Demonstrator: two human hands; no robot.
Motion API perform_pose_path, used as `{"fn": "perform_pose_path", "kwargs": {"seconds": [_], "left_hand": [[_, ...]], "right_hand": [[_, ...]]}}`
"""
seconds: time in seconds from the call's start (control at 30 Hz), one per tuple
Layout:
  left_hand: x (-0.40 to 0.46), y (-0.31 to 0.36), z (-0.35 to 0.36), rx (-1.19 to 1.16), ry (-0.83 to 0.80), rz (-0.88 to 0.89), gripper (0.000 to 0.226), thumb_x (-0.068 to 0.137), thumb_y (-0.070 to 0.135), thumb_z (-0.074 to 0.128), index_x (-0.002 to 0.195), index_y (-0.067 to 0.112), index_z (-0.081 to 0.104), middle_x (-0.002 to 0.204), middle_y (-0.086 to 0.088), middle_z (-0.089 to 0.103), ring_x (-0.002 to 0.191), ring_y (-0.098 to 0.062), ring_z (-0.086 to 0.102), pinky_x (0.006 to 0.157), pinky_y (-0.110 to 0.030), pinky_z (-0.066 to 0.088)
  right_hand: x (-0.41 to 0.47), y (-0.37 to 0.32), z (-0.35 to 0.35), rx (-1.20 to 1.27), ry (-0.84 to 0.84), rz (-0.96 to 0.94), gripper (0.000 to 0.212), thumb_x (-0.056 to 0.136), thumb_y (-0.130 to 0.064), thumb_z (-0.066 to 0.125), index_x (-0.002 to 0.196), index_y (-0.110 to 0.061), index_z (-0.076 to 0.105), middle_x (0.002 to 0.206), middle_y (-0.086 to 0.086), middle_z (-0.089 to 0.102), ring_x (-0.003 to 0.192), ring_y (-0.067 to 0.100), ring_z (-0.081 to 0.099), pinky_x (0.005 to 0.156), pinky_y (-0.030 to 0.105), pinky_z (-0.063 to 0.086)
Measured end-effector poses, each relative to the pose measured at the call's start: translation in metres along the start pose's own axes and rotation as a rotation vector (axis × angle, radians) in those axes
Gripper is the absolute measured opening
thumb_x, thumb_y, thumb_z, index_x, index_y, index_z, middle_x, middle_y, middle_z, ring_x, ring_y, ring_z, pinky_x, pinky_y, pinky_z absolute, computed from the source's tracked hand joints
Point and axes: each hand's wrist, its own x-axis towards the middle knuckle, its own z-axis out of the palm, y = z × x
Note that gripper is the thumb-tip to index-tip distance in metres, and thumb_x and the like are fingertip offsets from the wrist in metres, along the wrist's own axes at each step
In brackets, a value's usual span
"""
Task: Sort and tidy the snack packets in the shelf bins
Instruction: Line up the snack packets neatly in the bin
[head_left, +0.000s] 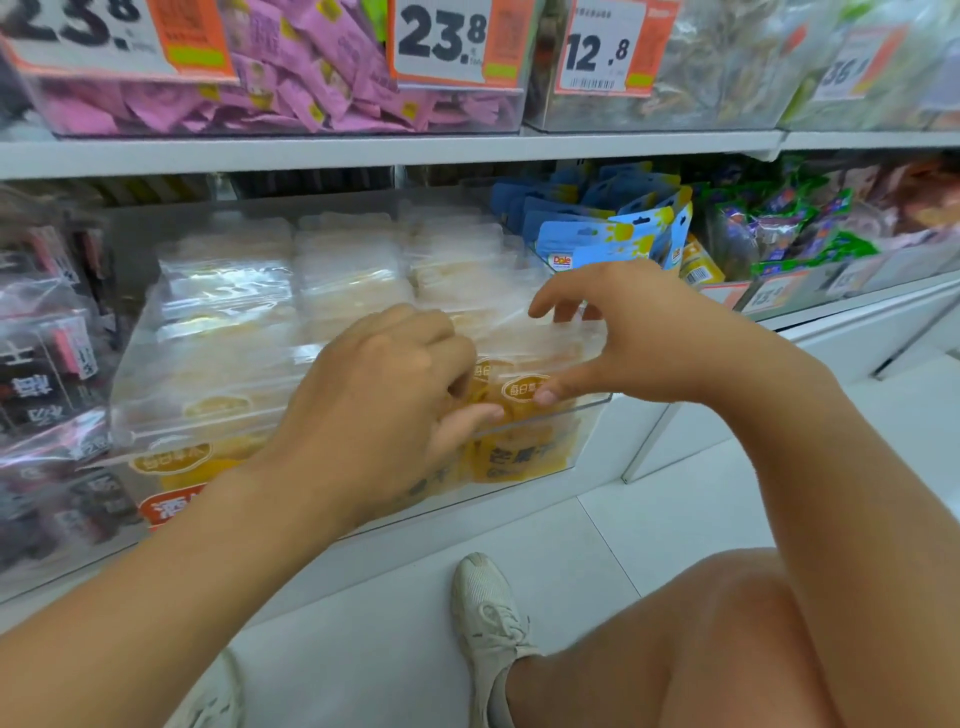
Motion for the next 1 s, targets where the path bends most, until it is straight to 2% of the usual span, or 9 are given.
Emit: {"fn": "perform_pose_path", "kwargs": {"seconds": [0.13, 0.23, 0.33, 0.4, 0.47, 0.53, 0.7, 0.83, 1.0], "left_hand": [[0.000, 0.008, -0.001, 0.059, 0.063, -0.136, 0.033, 0.084, 0.035, 0.069, 0.109, 0.013, 0.066, 0.089, -0.001, 0.065, 0.084, -0.028, 0.058, 0.071, -0.036, 0.045], [0.008, 0.004, -0.004, 0.043, 0.067, -0.216, 0.035, 0.089, 0.029, 0.070, 0.122, 0.017, 0.065, 0.088, 0.004, 0.058, 0.089, -0.026, 0.054, 0.072, -0.035, 0.038], [0.021, 0.001, -0.007, -0.042, 0.077, -0.198, 0.014, 0.088, 0.034, 0.073, 0.097, 0.023, 0.072, 0.084, 0.009, 0.049, 0.087, -0.020, 0.049, 0.071, -0.031, 0.034], [0.028, 0.003, -0.004, -0.101, 0.039, -0.225, 0.013, 0.089, 0.034, 0.073, 0.082, 0.024, 0.071, 0.075, 0.012, 0.050, 0.078, -0.016, 0.050, 0.066, -0.031, 0.035], [0.033, 0.003, -0.001, -0.114, -0.031, -0.235, 0.017, 0.090, 0.038, 0.070, 0.078, 0.026, 0.071, 0.069, 0.012, 0.052, 0.072, -0.016, 0.052, 0.063, -0.032, 0.039], [0.037, 0.003, 0.002, -0.091, -0.100, -0.209, 0.025, 0.090, 0.045, 0.068, 0.076, 0.025, 0.073, 0.067, 0.009, 0.059, 0.072, -0.020, 0.057, 0.065, -0.034, 0.047], [0.037, -0.003, 0.009, -0.165, -0.044, -0.244, 0.035, 0.091, 0.047, 0.066, 0.069, 0.021, 0.074, 0.055, 0.003, 0.061, 0.060, -0.016, 0.057, 0.060, -0.032, 0.046], [0.035, -0.005, 0.005, -0.258, 0.063, -0.233, 0.032, 0.091, 0.042, 0.068, 0.071, 0.020, 0.078, 0.051, 0.004, 0.063, 0.052, -0.011, 0.057, 0.057, -0.025, 0.045], [0.034, -0.005, 0.008, -0.195, -0.016, -0.242, 0.044, 0.092, 0.048, 0.063, 0.063, 0.016, 0.072, 0.047, 0.000, 0.055, 0.050, -0.018, 0.052, 0.056, -0.030, 0.042]], "right_hand": [[0.001, 0.008, -0.002, 0.138, 0.044, -0.042, 0.058, 0.056, -0.062, 0.084, 0.106, -0.039, 0.068, 0.097, -0.021, 0.065, 0.087, 0.000, 0.061, 0.072, 0.019, 0.049], [0.000, 0.015, -0.004, 0.207, 0.198, -0.075, 0.032, 0.070, -0.055, 0.077, 0.093, -0.033, 0.072, 0.087, -0.018, 0.069, 0.076, -0.001, 0.065, 0.067, 0.016, 0.049], [0.002, 0.028, -0.005, 0.213, 0.245, -0.066, 0.003, 0.084, -0.031, 0.076, 0.082, -0.029, 0.075, 0.074, -0.014, 0.069, 0.067, 0.008, 0.066, 0.065, 0.024, 0.050], [0.003, 0.033, -0.004, 0.245, 0.166, -0.062, 0.003, 0.086, -0.029, 0.076, 0.083, -0.028, 0.078, 0.073, -0.015, 0.071, 0.067, 0.005, 0.066, 0.065, 0.017, 0.050], [0.004, 0.031, -0.004, 0.262, 0.103, -0.063, 0.005, 0.084, -0.033, 0.077, 0.084, -0.028, 0.079, 0.073, -0.020, 0.070, 0.069, -0.002, 0.065, 0.063, 0.007, 0.045], [0.008, 0.029, -0.004, 0.251, 0.070, -0.070, 0.006, 0.085, -0.032, 0.076, 0.086, -0.028, 0.080, 0.073, -0.016, 0.072, 0.072, -0.003, 0.064, 0.063, 0.007, 0.045], [0.019, 0.025, 0.003, 0.155, 0.128, -0.106, 0.008, 0.090, -0.020, 0.072, 0.086, -0.019, 0.080, 0.076, -0.003, 0.073, 0.070, 0.010, 0.067, 0.069, 0.027, 0.053], [0.017, 0.028, 0.008, 0.410, 0.213, -0.074, 0.009, 0.092, -0.016, 0.070, 0.090, -0.016, 0.079, 0.084, 0.003, 0.075, 0.073, 0.018, 0.072, 0.072, 0.040, 0.060], [0.014, 0.020, 0.010, 0.244, -0.047, -0.084, 0.022, 0.101, -0.027, 0.054, 0.096, -0.022, 0.074, 0.082, -0.006, 0.069, 0.079, 0.005, 0.061, 0.077, 0.036, 0.052]]}}
